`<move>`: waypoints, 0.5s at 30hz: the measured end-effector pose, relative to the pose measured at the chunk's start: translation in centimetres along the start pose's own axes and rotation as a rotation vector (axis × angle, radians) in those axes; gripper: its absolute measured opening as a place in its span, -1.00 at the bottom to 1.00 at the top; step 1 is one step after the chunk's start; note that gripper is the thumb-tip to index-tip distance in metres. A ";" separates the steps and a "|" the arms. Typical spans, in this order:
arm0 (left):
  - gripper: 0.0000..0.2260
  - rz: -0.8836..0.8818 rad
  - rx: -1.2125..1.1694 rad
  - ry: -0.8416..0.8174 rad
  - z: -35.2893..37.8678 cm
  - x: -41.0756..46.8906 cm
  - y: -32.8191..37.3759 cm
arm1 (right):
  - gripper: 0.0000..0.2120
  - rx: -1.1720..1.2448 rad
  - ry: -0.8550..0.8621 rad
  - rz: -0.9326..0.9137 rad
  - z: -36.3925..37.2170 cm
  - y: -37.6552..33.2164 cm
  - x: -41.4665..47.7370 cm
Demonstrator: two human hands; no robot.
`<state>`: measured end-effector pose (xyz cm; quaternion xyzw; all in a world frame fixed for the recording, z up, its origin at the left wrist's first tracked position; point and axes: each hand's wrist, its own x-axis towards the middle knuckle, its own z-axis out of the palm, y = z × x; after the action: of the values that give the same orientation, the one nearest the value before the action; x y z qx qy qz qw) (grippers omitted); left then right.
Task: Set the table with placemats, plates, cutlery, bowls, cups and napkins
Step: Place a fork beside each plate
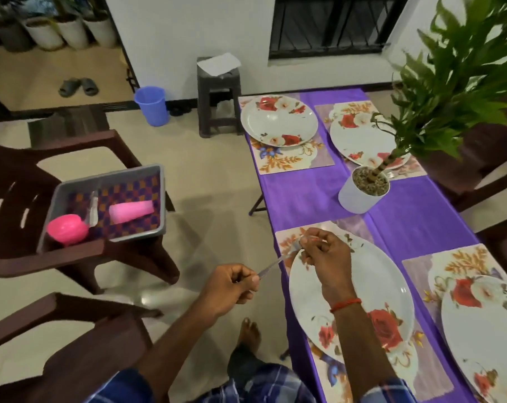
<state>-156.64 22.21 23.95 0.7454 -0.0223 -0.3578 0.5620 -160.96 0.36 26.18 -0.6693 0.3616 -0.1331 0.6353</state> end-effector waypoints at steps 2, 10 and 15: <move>-0.88 -0.029 0.023 -0.005 1.0 2.8 0.8 | -0.89 -0.076 0.039 -0.004 -0.5 0.5 2.8; -0.81 -0.087 0.068 0.050 4.3 11.1 1.2 | -0.88 -0.313 0.041 0.097 -3.9 4.2 11.2; -0.77 -0.077 0.163 0.091 6.3 15.2 0.7 | -0.80 -0.530 0.070 0.119 -4.7 6.0 14.2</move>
<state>-148.56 10.14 16.12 0.8046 0.0030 -0.3418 0.4856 -155.88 -12.03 17.23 -0.7848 0.4442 -0.0190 0.4318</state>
